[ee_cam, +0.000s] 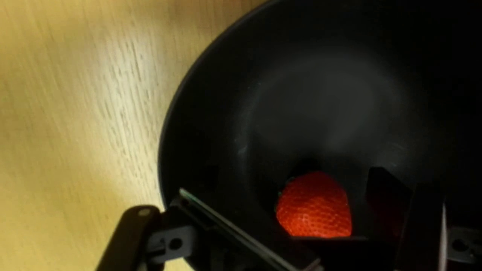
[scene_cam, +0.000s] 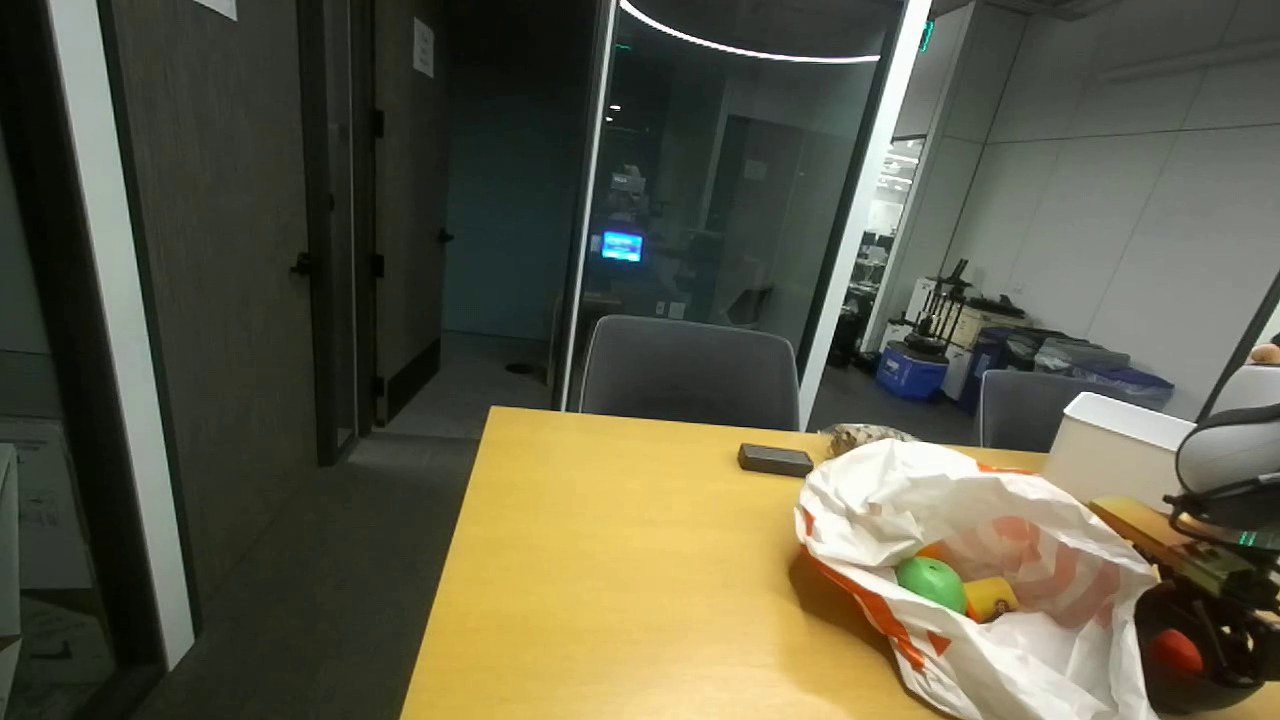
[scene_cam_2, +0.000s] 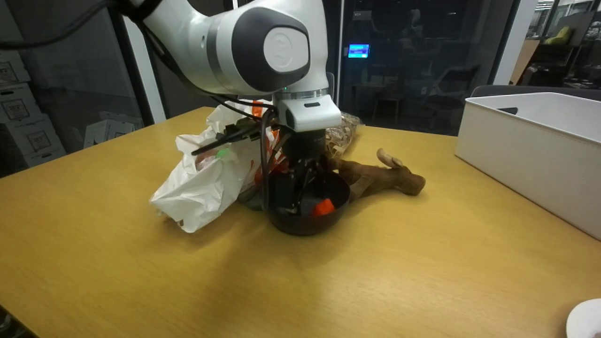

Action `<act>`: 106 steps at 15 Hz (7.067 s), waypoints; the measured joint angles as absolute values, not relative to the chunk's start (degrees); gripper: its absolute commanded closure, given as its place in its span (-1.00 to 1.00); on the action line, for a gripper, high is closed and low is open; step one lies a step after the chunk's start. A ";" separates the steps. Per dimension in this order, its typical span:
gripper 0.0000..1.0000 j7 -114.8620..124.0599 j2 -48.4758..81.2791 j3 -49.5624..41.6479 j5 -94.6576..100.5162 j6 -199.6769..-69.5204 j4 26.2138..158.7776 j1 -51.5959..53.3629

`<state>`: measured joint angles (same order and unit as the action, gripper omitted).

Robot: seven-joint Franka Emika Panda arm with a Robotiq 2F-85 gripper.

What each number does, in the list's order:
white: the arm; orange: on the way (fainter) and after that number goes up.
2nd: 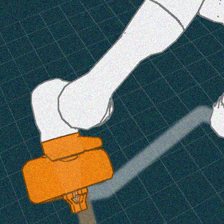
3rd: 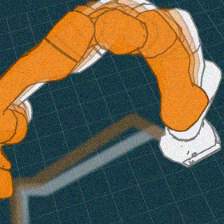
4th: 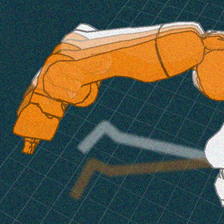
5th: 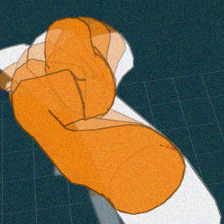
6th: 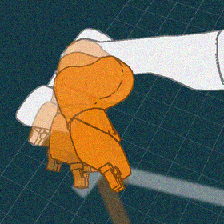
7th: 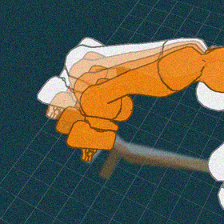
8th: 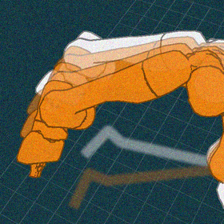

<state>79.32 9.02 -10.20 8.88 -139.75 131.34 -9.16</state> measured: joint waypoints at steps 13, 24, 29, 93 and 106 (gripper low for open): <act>0.50 84.19 12.08 -12.56 11.08 -139.63 128.13 -7.43; 0.50 70.48 -9.15 -11.69 9.52 -141.09 134.56 -7.61; 0.50 61.37 -21.19 -5.62 8.08 -140.97 140.29 -7.09; -1.00 40.13 15.49 -16.40 6.92 -170.59 126.01 -5.75; -1.00 46.17 26.34 -18.54 7.97 -159.49 112.63 2.16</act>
<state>46.17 26.34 -18.54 7.97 -159.49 112.63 2.16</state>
